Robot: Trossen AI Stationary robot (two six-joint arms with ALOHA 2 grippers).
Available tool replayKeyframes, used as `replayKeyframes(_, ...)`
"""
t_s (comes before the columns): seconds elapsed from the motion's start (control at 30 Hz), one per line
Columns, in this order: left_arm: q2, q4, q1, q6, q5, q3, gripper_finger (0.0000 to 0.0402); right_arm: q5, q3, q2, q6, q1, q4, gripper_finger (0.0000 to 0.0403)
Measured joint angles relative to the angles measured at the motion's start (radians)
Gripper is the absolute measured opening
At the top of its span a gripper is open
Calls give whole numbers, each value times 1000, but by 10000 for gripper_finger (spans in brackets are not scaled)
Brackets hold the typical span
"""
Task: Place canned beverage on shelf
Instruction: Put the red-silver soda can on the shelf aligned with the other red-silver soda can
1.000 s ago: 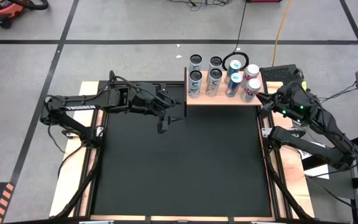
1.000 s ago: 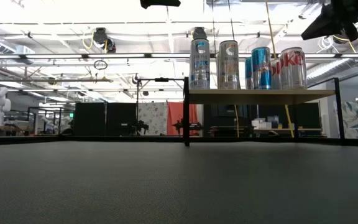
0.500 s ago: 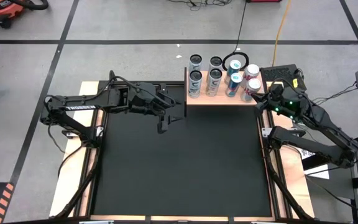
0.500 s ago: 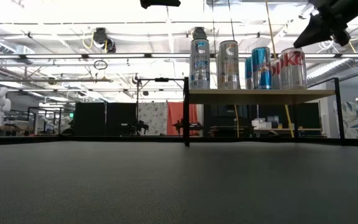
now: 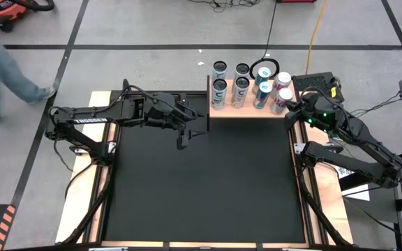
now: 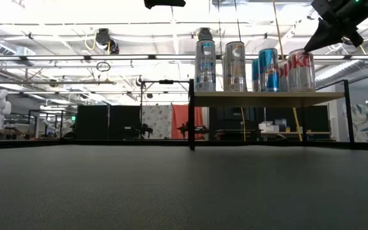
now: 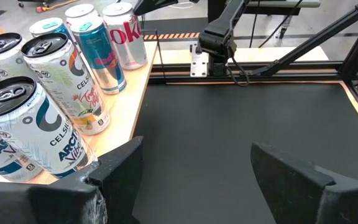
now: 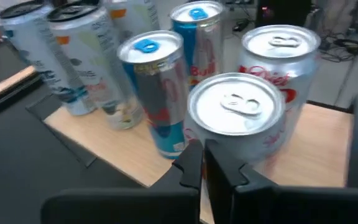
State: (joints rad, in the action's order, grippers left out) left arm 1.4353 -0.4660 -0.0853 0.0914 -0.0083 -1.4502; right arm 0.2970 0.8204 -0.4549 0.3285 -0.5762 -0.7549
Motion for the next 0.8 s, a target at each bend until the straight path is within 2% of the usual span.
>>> replayKeyframes(0.27, 0, 0, 0, 0, 0, 0, 293, 25, 0, 0, 10, 0, -13, 0)
replayKeyframes(0.5, 0, 0, 0, 0, 0, 0, 293, 120, 0, 0, 31, 0, -40, 0)
replayKeyframes(0.8, 0, -18, 0, 0, 0, 0, 293, 150, 0, 0, 29, 0, -36, 0)
